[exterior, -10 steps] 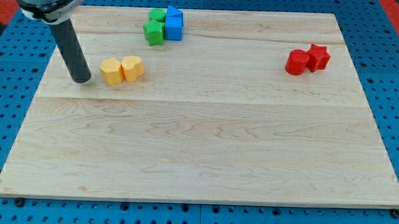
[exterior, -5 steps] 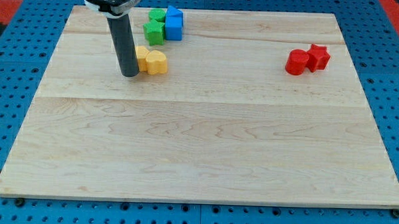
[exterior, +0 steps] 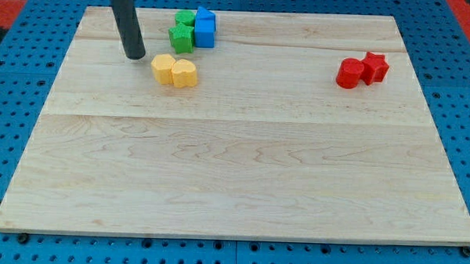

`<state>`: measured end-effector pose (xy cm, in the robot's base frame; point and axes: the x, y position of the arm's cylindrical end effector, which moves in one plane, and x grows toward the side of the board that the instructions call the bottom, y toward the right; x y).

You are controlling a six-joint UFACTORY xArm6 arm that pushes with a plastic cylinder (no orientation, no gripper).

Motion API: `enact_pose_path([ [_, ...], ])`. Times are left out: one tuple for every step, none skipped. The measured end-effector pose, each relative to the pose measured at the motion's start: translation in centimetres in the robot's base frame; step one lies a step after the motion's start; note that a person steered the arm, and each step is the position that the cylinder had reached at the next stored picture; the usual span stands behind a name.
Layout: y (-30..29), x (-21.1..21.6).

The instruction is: Move the yellow blocks towards the center

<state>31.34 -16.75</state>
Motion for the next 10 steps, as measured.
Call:
enact_pose_path([
  [1.1, 1.1],
  [2.7, 2.2],
  [4.6, 2.9],
  [6.0, 3.3],
  [6.4, 3.7],
  [6.4, 4.9],
  [8.3, 6.9],
  [10.5, 7.9],
  [12.4, 7.9],
  [14.8, 7.9],
])
